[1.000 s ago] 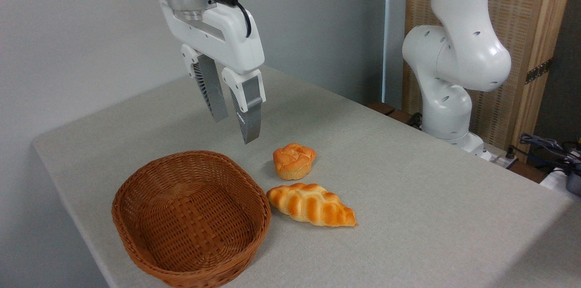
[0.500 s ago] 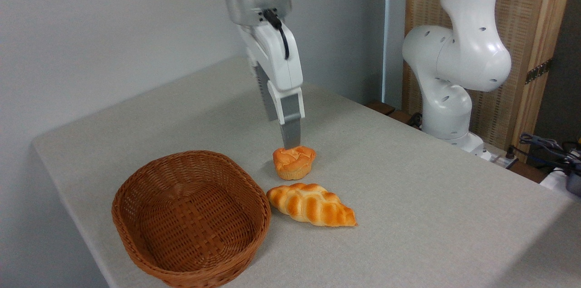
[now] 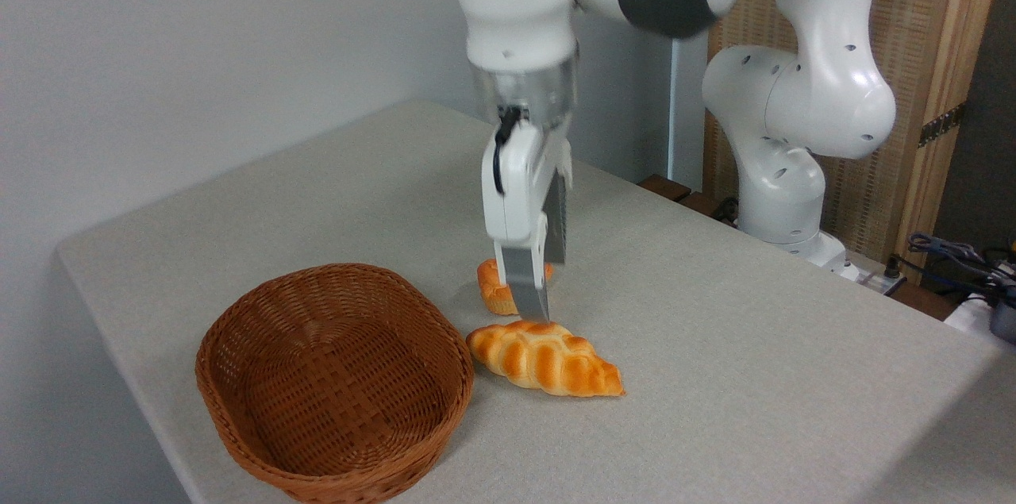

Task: Put bread into the basket
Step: 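Close the gripper around the middle of the braided roll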

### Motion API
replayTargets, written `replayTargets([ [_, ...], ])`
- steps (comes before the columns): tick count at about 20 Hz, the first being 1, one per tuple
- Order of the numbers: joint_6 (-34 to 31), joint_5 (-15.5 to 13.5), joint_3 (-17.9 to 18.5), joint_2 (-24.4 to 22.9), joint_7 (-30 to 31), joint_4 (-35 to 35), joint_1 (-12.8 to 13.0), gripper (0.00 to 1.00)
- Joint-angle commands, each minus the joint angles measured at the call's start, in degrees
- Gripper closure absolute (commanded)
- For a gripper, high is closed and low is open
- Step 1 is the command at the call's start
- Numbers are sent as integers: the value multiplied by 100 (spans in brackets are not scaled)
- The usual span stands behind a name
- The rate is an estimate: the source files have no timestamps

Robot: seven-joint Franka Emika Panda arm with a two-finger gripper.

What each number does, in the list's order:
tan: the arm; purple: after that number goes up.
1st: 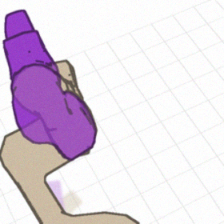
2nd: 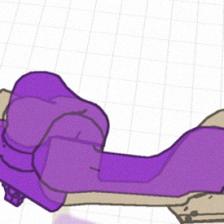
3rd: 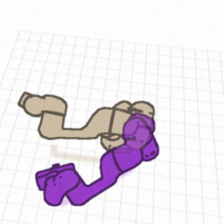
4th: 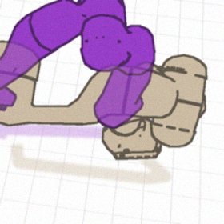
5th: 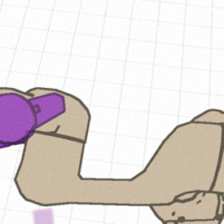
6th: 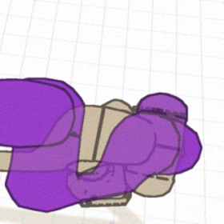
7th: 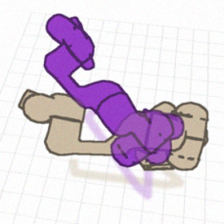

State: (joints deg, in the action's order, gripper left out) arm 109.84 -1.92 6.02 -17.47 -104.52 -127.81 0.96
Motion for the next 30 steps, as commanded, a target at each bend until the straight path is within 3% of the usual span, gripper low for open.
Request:
replayTargets([
  [1, 643, 60, 198, -11, -517, -526, 27, 0],
  [5, 801, 69, 198, 104, -902, -631, 27, 0],
  [10, 1399, 69, 206, 130, -939, -974, 53, 0],
  [19, 1435, 69, 198, 253, -939, -1053, 97, 1],
  [20, 1444, 69, 198, 271, -939, -1053, 106, 6],
  [22, 1444, 69, 198, 271, -939, -1053, 167, 39],
  [23, 1444, 69, 198, 280, -939, -1053, 168, 47],
  [26, 1444, 69, 198, 297, -939, -1053, 176, 62],
  [30, 1435, 69, 198, 297, -939, -1053, 176, 69],
])
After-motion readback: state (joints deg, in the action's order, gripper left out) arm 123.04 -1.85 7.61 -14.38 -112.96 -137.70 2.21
